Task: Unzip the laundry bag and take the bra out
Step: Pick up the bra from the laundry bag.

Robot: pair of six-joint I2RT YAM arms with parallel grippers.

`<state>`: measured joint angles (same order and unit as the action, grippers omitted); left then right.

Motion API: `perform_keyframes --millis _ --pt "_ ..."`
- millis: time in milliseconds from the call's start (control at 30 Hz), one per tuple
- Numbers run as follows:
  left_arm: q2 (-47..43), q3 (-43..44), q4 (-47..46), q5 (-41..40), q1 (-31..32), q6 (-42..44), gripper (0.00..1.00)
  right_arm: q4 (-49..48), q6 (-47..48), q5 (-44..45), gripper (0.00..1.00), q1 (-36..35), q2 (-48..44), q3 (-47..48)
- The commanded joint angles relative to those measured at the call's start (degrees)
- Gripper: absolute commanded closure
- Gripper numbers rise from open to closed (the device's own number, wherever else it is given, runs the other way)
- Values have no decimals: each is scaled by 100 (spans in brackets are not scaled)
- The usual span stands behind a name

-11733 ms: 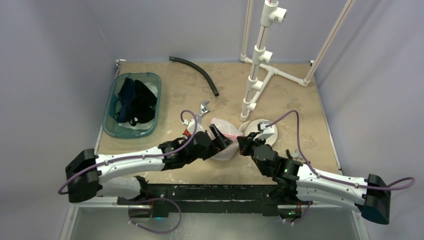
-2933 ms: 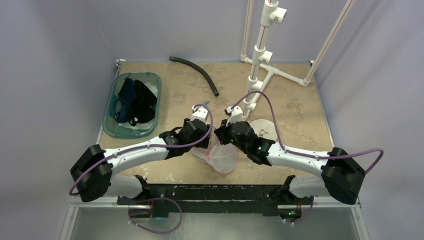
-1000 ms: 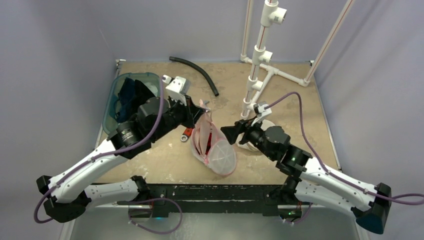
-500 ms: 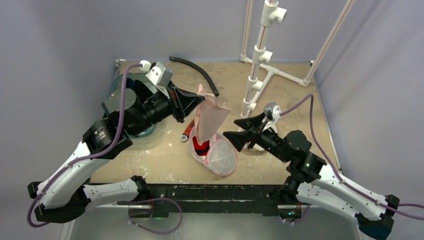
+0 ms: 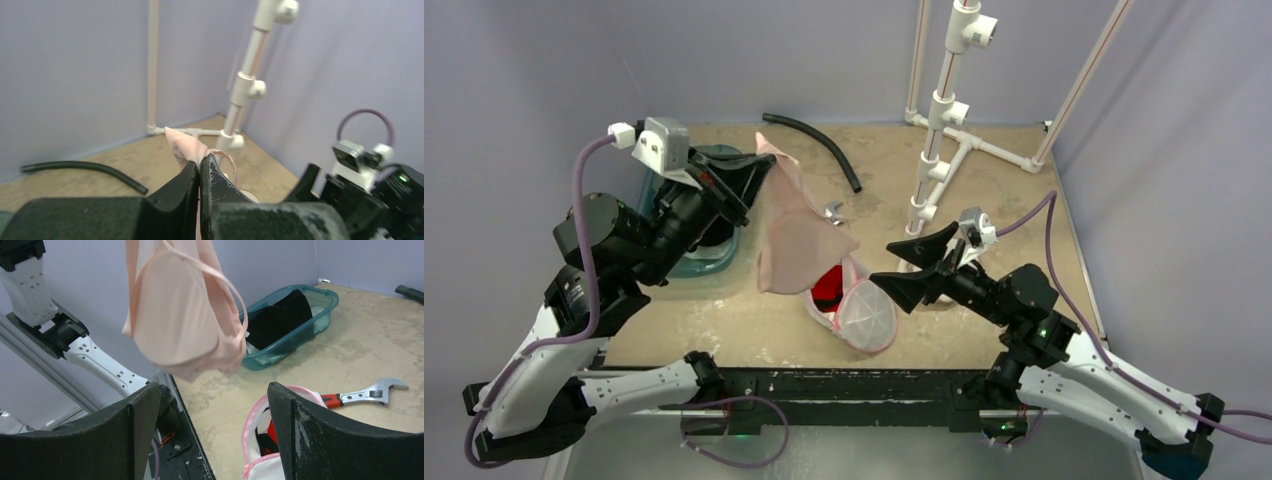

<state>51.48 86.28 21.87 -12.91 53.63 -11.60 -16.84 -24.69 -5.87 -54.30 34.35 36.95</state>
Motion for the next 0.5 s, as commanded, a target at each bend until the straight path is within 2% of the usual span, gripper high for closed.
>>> perform_keyframes --millis 0,133,267,467 --pt "418 315 291 -1842 -23 280 100 -207 -46 -70 19 28 -10 -52" --pt "799 381 414 -2614 -22 424 100 -197 -15 44 20 26 -3 -202" --pt "929 353 221 -3011 -23 588 100 -268 -66 112 20 31 75 -430" --pt "874 449 -103 -2287 -26 410 100 -1317 -626 -400 19 26 617 -830"
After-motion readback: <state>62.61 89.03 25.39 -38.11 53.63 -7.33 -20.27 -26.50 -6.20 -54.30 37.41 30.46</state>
